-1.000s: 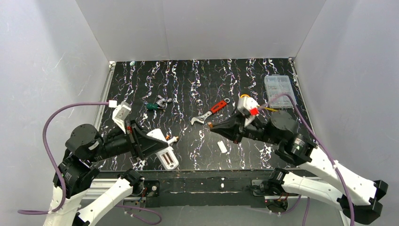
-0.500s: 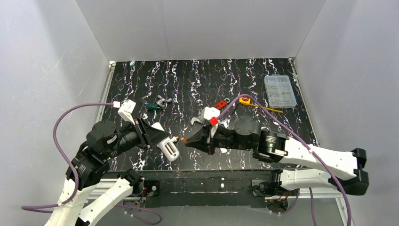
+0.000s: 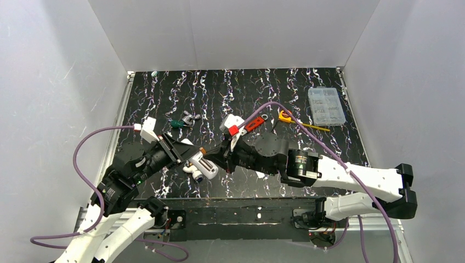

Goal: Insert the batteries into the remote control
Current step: Load the battery into the remote control.

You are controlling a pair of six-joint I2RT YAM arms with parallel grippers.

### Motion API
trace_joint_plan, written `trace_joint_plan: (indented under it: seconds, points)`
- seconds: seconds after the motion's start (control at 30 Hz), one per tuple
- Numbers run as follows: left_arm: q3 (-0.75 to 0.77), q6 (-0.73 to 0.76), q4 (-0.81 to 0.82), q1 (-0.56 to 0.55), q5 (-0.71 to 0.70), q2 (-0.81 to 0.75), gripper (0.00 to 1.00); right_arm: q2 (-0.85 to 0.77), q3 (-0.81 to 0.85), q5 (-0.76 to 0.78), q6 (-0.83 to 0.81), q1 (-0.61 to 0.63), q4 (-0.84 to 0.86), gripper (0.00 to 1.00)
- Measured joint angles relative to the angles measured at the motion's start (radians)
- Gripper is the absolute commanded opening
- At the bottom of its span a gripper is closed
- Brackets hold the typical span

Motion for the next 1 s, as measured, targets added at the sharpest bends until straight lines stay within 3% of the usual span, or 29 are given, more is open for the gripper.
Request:
trace_joint_plan:
  seconds: [1.0]
  points:
    - [-0.045,-0.063,0.082,0.0,-0.056,-0.028,0.0,0.066,0.04,0.089,-0.007,0.004,-0.135,0.04]
